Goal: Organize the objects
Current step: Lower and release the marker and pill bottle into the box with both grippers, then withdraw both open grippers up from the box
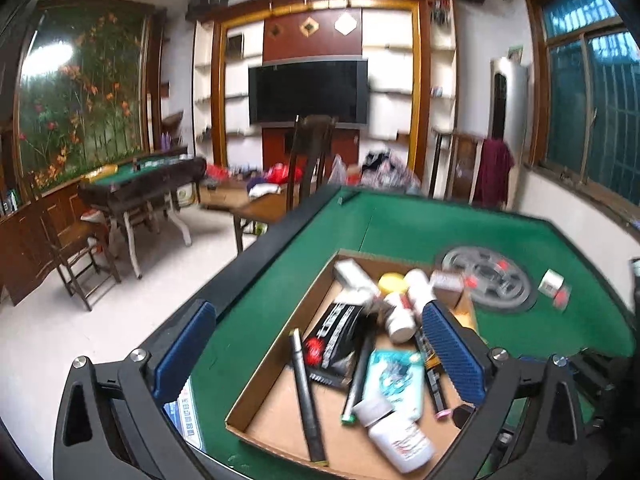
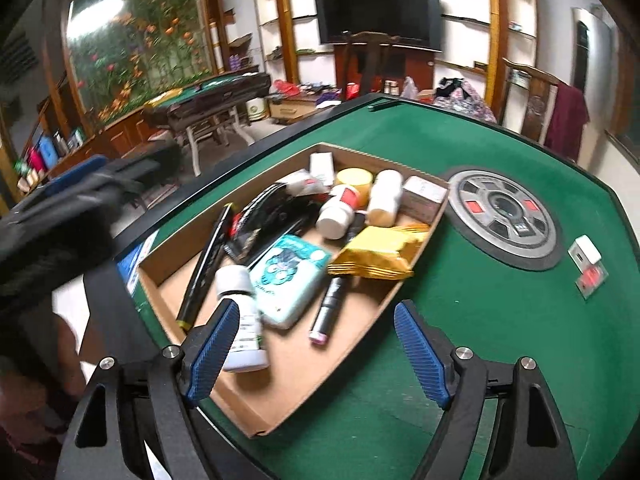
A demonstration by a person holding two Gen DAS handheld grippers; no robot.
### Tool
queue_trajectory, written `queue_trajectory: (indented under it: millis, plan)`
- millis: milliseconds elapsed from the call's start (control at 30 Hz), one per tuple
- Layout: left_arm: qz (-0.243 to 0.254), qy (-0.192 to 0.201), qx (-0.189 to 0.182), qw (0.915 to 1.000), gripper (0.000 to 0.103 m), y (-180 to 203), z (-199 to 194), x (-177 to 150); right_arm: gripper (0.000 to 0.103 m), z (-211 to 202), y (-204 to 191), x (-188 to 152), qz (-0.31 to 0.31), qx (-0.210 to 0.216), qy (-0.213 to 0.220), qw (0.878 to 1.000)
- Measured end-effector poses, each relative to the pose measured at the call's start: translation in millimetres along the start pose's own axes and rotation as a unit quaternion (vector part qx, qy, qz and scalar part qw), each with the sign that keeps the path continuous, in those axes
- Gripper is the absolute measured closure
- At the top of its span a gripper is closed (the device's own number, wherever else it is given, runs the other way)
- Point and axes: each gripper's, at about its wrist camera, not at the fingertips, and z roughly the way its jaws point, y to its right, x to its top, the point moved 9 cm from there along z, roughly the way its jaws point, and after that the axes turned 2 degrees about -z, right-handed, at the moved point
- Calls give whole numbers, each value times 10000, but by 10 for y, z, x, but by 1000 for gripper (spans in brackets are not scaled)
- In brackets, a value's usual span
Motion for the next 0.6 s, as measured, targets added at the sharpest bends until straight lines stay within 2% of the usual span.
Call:
queue_trajectory:
  millis: [67, 167, 233, 367, 600]
  plan:
    - [-15, 21, -121, 9999, 0, 42, -64, 36, 18, -25, 53, 5, 103, 0, 56, 9999]
    - [78, -21, -48, 10000, 0, 85, -100, 60, 17, -64, 122, 5, 204, -21, 132, 9997]
    - [114, 98, 65, 9999, 0, 120, -144, 108, 16, -80, 155, 4, 247, -45, 167, 9995]
    - [-204, 231, 144, 9994, 0, 83, -284, 101, 16, -117, 205, 9, 217, -108, 234, 9994]
    - [-545, -164, 227, 9981, 0, -49, -181, -23, 13, -162, 171, 36, -107, -312, 351, 9988]
